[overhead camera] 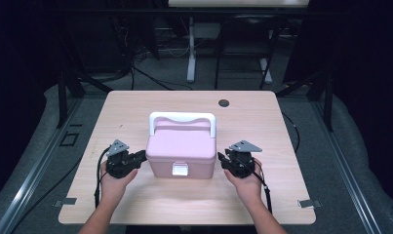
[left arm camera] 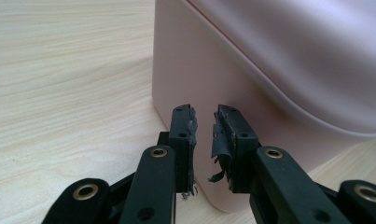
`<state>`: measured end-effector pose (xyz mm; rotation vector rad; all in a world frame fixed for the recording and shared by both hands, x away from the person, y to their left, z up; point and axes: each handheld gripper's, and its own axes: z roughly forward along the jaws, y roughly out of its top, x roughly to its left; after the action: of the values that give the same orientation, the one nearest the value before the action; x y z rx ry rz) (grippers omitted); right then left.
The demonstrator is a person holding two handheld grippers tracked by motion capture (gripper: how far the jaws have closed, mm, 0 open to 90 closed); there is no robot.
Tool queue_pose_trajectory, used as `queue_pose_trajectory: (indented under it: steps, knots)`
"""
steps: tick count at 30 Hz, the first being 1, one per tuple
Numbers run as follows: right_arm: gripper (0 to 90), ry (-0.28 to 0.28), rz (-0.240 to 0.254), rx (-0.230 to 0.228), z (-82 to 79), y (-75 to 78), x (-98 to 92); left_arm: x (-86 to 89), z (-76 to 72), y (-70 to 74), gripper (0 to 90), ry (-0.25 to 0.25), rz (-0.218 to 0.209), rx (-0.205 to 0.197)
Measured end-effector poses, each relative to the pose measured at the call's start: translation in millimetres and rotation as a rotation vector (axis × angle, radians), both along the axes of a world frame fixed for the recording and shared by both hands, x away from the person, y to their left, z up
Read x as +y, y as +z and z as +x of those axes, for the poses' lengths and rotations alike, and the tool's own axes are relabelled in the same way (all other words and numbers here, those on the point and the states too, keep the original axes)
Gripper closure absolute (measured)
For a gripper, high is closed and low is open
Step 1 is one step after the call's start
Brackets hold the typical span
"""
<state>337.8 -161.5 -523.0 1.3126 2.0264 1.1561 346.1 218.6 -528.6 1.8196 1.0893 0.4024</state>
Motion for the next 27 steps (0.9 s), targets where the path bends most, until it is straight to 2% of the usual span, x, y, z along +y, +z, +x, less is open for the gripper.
queue_pose_trajectory:
  steps: [6,12,15,20,24,27]
  knots:
    - [65.4,0.006,0.014,0.004,0.8,-0.7,4.9,-1.3,-0.8,0.2,79.4,-0.002,0.004,-0.004]
    - [68.5,0.013,-0.001,-0.003,0.1,-0.7,7.4,-3.1,-2.0,0.4,86.5,-0.014,0.007,-0.011]
    - [75.3,0.024,-0.005,-0.004,-1.4,-0.5,9.7,-4.6,-2.9,0.9,89.3,-0.018,0.013,-0.01]
    - [80.2,0.031,-0.015,-0.002,-2.6,-0.6,11.7,-4.8,-3.1,1.0,89.7,-0.016,0.012,-0.008]
    - [89.1,0.036,-0.022,0.0,-4.6,-0.9,15.3,-5.9,-4.4,1.3,89.9,-0.018,0.021,-0.013]
    - [89.8,0.031,-0.033,-0.006,-5.7,-0.8,17.5,-6.4,-5.7,2.0,90.0,-0.018,0.03,-0.011]
